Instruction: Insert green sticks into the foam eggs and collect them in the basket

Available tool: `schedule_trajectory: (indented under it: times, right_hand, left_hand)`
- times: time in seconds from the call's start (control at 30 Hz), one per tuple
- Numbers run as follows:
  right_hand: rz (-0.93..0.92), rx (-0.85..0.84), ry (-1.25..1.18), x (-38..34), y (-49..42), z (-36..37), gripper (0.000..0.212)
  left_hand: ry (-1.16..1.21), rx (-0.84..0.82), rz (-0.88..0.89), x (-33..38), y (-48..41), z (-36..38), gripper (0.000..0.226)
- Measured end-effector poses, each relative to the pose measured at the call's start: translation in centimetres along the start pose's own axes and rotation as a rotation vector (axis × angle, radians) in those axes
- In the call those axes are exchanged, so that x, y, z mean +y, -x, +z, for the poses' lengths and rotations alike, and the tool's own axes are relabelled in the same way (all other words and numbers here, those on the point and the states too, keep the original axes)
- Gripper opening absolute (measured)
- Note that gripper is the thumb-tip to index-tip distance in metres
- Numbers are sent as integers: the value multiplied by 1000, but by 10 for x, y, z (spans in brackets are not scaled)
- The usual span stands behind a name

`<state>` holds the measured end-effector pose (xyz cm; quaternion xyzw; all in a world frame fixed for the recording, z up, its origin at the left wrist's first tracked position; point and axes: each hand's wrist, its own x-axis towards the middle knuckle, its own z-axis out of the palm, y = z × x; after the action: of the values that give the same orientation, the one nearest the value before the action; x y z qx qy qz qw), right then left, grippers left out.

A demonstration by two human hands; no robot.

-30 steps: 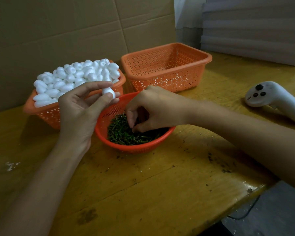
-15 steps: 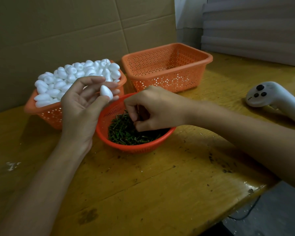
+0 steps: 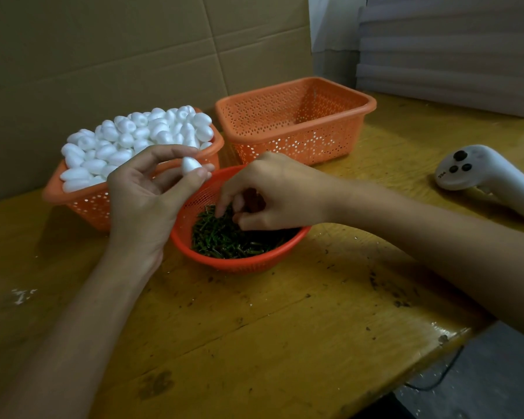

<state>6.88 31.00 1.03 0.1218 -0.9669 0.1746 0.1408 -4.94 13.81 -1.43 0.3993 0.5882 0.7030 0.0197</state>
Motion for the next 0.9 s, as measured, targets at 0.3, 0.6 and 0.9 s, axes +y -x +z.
schedule_trajectory:
  times: [0.3, 0.6, 0.9]
  right_hand:
    - [6, 8, 14, 0, 0, 1, 22]
    - [6, -37, -3, 2, 0, 0, 19]
    - [24, -81, -8, 1, -2, 0, 31]
  left_hand:
    - [-4, 1, -3, 2, 0, 0, 25]
    - [-17, -22, 25, -1, -1, -1, 22]
    - [-35, -6, 39, 0, -1, -3, 26]
